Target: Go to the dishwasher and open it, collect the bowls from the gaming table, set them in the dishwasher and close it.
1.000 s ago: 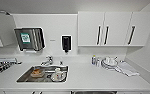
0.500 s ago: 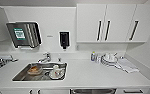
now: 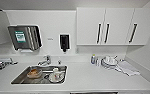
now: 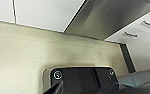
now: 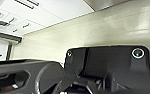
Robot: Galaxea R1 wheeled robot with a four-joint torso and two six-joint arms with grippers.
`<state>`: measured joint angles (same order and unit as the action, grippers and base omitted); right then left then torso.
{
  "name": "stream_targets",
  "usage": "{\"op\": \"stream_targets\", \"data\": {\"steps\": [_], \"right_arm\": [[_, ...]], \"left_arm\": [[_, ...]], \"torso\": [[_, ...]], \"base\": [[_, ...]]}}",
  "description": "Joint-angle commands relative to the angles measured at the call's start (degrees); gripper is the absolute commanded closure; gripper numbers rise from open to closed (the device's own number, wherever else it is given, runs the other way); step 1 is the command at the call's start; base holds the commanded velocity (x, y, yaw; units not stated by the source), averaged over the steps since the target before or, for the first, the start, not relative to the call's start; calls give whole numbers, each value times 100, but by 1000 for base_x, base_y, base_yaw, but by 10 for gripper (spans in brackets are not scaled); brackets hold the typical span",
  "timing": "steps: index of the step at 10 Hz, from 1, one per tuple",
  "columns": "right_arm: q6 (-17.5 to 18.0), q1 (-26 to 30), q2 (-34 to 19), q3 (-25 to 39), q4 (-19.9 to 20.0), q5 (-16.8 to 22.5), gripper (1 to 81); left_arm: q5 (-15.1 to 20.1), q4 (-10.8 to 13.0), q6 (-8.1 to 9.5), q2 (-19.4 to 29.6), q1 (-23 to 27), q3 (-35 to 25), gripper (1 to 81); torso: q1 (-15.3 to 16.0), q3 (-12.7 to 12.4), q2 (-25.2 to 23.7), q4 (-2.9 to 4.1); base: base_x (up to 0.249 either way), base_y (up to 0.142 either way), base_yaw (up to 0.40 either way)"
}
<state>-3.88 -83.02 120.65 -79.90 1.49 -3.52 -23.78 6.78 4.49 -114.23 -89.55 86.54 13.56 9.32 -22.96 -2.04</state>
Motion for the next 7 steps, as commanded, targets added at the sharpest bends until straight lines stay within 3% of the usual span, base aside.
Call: {"op": "stream_targets", "data": {"steps": [1,2,4,7], "right_arm": [[19,465,-450,405,27,282,10],[19,509,-522,476,27,273,10],[98,649,-671,626,18,273,10],[106,834,-776,855,27,264,10]], "left_arm": [[-503,323,0,1136,170,-1153,10],[-645,421,0,1340,170,-1455,10],[-715,474,0,1551,293,-1790,10],[-689,474,35,1883,671,-2253,10]], "torso": [[349,0,-544,0],[480,538,-752,0],[660,673,-1056,0],[1025,1213,-1628,0]], "base": [[0,0,0],[0,0,0],[0,0,0],[0,0,0]]}}
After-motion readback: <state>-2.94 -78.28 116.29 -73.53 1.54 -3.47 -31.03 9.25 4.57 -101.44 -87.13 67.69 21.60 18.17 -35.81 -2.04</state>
